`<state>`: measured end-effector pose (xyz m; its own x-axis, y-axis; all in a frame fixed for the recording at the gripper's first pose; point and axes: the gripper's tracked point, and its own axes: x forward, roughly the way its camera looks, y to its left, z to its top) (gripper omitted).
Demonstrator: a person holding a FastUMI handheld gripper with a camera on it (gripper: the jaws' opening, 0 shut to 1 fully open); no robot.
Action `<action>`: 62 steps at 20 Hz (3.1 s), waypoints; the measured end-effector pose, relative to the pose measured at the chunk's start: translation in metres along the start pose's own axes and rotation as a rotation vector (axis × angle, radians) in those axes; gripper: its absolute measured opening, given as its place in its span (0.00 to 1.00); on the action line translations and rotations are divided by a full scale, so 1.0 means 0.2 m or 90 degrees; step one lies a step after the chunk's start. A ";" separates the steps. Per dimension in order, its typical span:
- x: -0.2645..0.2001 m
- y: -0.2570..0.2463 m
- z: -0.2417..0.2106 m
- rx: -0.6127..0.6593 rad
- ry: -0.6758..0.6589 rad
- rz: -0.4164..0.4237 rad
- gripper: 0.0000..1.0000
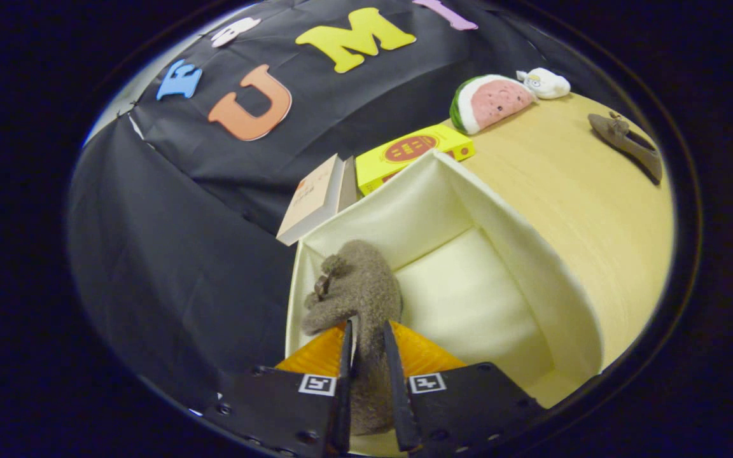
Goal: Open the storage box then place both shoes into the box .Put the left shoe in first, then the right shoe, with the right side of both shoes facing outward in a uniform manner.
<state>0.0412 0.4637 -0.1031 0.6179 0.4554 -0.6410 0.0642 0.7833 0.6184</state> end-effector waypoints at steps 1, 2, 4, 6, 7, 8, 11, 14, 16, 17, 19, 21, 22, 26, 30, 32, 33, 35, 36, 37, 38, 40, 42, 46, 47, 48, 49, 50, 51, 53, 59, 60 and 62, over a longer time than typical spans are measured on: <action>0.00 -0.01 0.00 -0.011 0.010 0.001 0.37; 0.00 0.01 -0.01 -0.014 0.013 0.021 0.46; -0.02 0.04 0.00 -0.037 0.016 0.039 0.65; -0.08 0.06 0.04 -0.079 -0.001 0.058 0.85; -0.11 0.06 0.06 -0.105 -0.015 0.068 0.88; -0.14 0.06 0.08 -0.137 -0.032 0.078 0.92; -0.31 0.05 0.21 -0.227 -0.103 0.110 0.92; -0.50 -0.02 0.38 -0.301 -0.179 0.132 0.92; -0.63 -0.11 0.50 -0.341 -0.232 0.137 0.95; -0.70 -0.16 0.55 -0.358 -0.257 0.138 0.96; -0.81 -0.28 0.66 -0.385 -0.296 0.130 0.96; -0.91 -0.38 0.75 -0.390 -0.316 0.134 0.96; -0.95 -0.43 0.78 -0.391 -0.318 0.140 0.96; -1.12 -0.73 0.99 -0.429 -0.341 0.117 0.95; -1.27 -1.19 1.26 -0.430 -0.363 0.034 0.96; -1.33 -1.45 1.39 -0.441 -0.385 -0.044 0.95; -1.34 -1.54 1.42 -0.452 -0.384 -0.055 0.96; -1.30 -1.75 1.46 -0.464 -0.366 -0.100 0.96; -1.27 -1.85 1.47 -0.463 -0.341 -0.110 0.96; -1.23 -1.92 1.47 -0.456 -0.311 -0.107 0.96; -1.21 -1.98 1.48 -0.445 -0.287 -0.105 0.96; -1.14 -2.15 1.49 -0.434 -0.235 -0.134 0.96; -1.05 -2.27 1.46 -0.428 -0.186 -0.156 0.96; -0.90 -2.43 1.46 -0.391 -0.134 -0.178 0.96; -0.87 -2.45 1.44 -0.374 -0.121 -0.177 0.96; -0.84 -2.48 1.43 -0.361 -0.106 -0.175 0.96; -0.81 -2.50 1.41 -0.352 -0.093 -0.176 0.96; -0.79 -2.51 1.39 -0.343 -0.084 -0.168 0.96; -0.77 -2.52 1.39 -0.332 -0.080 -0.163 0.95; -0.71 -2.54 1.38 -0.315 -0.066 -0.162 0.71; -0.66 -2.59 1.37 -0.294 -0.053 -0.197 0.24; -0.66 -2.58 1.38 -0.292 -0.058 -0.201 0.13; -0.67 -2.56 1.37 -0.269 -0.054 -0.194 0.00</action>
<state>0.1394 -0.1146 -0.2098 0.6823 0.1578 -0.7138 -0.0594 0.9852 0.1610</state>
